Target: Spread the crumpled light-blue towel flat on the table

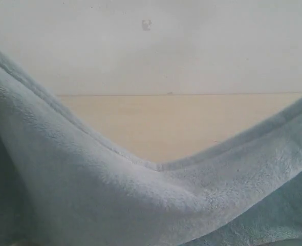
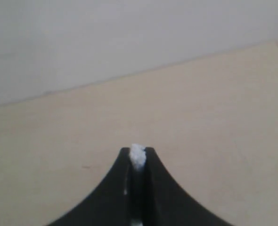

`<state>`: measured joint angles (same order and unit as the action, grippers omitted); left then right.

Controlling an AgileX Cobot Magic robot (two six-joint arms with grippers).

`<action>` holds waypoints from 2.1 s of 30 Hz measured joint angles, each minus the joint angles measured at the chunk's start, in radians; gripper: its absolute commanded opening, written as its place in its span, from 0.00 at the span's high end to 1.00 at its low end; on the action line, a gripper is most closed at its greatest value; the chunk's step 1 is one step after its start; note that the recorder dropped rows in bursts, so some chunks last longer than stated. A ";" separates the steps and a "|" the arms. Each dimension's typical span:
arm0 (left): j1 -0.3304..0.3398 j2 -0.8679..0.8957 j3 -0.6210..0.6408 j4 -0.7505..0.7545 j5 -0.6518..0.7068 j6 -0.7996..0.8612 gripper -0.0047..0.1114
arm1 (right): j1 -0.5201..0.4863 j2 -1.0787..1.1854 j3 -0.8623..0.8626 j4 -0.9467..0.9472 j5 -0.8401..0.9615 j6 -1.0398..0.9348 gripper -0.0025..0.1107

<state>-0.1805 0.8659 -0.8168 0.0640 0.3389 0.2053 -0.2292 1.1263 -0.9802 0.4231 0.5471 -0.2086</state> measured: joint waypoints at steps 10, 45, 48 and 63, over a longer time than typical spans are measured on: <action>0.000 0.470 0.000 0.004 -0.098 -0.006 0.93 | 0.000 0.391 0.004 -0.005 -0.095 -0.023 0.98; 0.110 0.548 -0.216 -0.037 -0.045 -0.214 0.84 | 0.027 0.413 -0.182 0.126 0.033 -0.119 0.78; 0.110 0.543 -0.179 -0.109 0.131 -0.214 0.92 | 0.065 0.407 -0.155 0.123 0.123 -0.140 0.98; -0.098 0.545 0.104 -0.706 0.211 0.599 0.93 | 0.100 0.373 0.275 0.004 0.041 -0.068 0.98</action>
<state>-0.2780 1.4110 -0.7129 -0.6424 0.5504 0.8039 -0.1289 1.4991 -0.7057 0.4272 0.5881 -0.2770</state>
